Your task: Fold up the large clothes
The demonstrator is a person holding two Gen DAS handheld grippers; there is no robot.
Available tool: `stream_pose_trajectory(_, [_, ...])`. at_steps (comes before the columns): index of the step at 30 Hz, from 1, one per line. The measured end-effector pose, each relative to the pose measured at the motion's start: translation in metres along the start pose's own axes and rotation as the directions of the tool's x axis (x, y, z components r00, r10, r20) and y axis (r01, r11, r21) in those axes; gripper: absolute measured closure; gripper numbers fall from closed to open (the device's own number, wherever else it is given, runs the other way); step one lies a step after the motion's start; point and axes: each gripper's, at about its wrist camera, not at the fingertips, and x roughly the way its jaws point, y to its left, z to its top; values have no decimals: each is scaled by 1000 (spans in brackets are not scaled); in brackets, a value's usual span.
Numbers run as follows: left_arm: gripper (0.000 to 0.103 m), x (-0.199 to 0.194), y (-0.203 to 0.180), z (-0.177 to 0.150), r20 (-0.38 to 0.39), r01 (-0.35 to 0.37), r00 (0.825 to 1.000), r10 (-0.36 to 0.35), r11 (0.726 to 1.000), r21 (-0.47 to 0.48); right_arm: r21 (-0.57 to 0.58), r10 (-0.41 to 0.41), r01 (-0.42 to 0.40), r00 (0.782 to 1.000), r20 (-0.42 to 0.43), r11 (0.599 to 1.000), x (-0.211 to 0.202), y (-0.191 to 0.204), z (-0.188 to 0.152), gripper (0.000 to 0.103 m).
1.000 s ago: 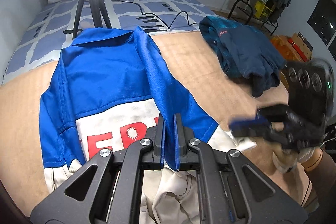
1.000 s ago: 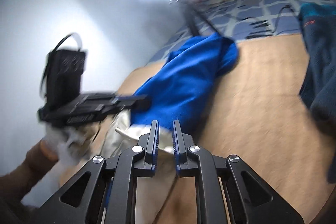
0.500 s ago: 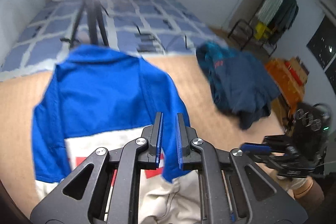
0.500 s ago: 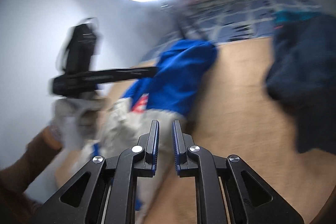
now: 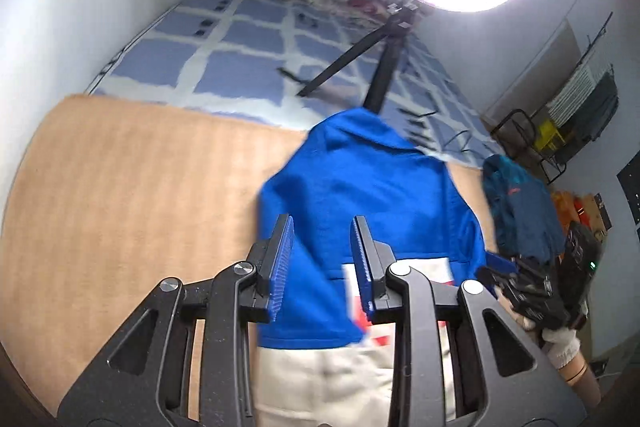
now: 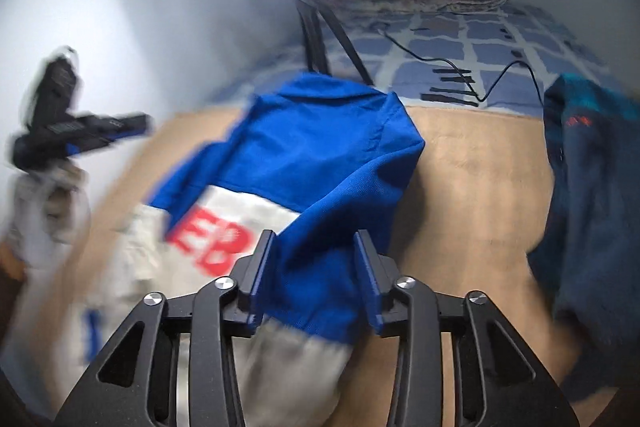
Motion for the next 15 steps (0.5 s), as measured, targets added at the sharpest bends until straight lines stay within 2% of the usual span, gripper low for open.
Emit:
stream_pose_trajectory(1, [75, 6, 4, -3, -10, -7, 1000, 7, 1000, 6, -17, -50, 49, 998, -23, 999, 9, 1, 1, 74])
stream_pose_trajectory(2, [75, 11, 5, -5, -20, -11, 1000, 11, 1000, 9, -42, -128, 126, 990, -63, 991, 23, 1, 2, 79])
stream_pose_trajectory(3, [72, 20, 8, -7, -40, -18, 999, 18, 1000, 15, -59, -199, 193, 975, -102, 979, 35, -2, 2, 81])
stream_pose_trajectory(4, [69, 27, 10, -8, -53, -21, 998, 22, 1000, 18, -60, -211, 205, 970, -120, 977, 41, -4, 2, 81])
stream_pose_trajectory(7, [62, 38, 21, -8, -66, -11, 998, 11, 1000, -8, -44, -187, 184, 978, -92, 982, 31, -5, 7, 79])
stream_pose_trajectory(9, [45, 42, 31, -3, -61, 6, 998, -9, 999, -48, -4, -99, 99, 995, -19, 995, 10, -13, 12, 78])
stream_pose_trajectory(10, [42, 43, 36, 0, -49, 7, 999, -11, 997, -71, 19, -79, 79, 997, 11, 997, 3, -18, 14, 74])
stream_pose_trajectory(12, [40, 45, 45, 8, -40, 17, 999, -22, 994, -111, 109, -64, 56, 995, 70, 992, -6, -40, 20, 56])
stream_pose_trajectory(15, [40, 55, 51, 16, -66, 32, 997, -41, 990, -136, 216, -20, 5, 998, 68, 976, 2, -71, 22, 55])
